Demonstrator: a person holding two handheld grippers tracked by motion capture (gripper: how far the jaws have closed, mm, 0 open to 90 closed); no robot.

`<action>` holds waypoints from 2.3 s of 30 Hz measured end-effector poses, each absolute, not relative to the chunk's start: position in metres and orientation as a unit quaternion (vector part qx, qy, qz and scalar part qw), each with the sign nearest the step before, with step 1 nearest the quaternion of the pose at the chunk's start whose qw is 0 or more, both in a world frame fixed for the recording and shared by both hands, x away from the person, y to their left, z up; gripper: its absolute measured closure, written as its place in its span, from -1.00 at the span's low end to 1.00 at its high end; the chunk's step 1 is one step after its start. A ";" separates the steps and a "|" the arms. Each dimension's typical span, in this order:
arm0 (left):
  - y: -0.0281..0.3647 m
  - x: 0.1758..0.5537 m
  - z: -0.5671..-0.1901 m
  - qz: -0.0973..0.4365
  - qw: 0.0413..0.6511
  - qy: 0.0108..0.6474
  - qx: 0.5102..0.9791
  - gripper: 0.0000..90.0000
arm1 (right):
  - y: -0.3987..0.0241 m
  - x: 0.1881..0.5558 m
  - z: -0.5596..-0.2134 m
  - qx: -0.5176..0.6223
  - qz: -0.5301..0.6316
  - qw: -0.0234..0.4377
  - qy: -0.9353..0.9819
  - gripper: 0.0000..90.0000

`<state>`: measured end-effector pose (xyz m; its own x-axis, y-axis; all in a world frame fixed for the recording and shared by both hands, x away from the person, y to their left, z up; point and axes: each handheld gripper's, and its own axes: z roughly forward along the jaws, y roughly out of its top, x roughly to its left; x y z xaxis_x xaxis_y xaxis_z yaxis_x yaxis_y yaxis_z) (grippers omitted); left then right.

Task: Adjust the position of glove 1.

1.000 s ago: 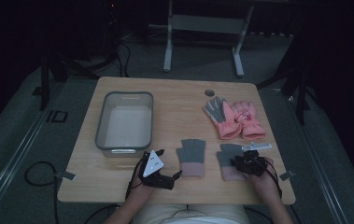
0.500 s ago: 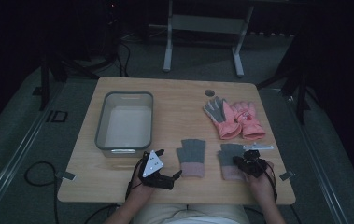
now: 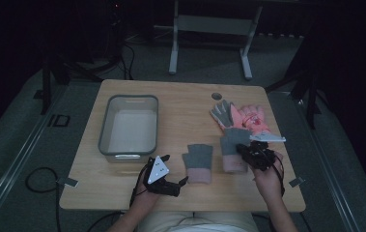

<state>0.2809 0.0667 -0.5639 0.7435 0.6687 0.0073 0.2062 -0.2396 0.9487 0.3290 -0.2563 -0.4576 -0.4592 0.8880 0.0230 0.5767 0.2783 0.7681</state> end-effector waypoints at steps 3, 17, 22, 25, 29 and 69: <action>0.066 0.281 -0.564 0.212 0.543 0.287 0.760 -1.00 | -0.240 0.331 -0.453 0.466 0.375 0.204 0.775 0.90; 0.067 0.280 -0.564 0.211 0.546 0.284 0.760 -1.00 | -0.171 0.334 -0.470 0.442 0.384 0.167 0.793 0.90; 0.067 0.280 -0.564 0.210 0.545 0.284 0.760 -1.00 | -0.162 0.335 -0.490 0.451 0.366 0.156 0.799 0.90; 0.067 0.280 -0.564 0.210 0.545 0.283 0.761 -1.00 | -0.161 0.335 -0.500 0.459 0.360 0.143 0.800 0.90; 0.066 0.280 -0.564 0.211 0.543 0.283 0.762 -1.00 | -0.162 0.335 -0.508 0.465 0.356 0.139 0.799 0.90; 0.015 0.284 -0.546 0.150 0.445 0.131 0.873 -0.89 | -0.212 0.375 -0.494 0.447 0.395 0.125 0.793 0.16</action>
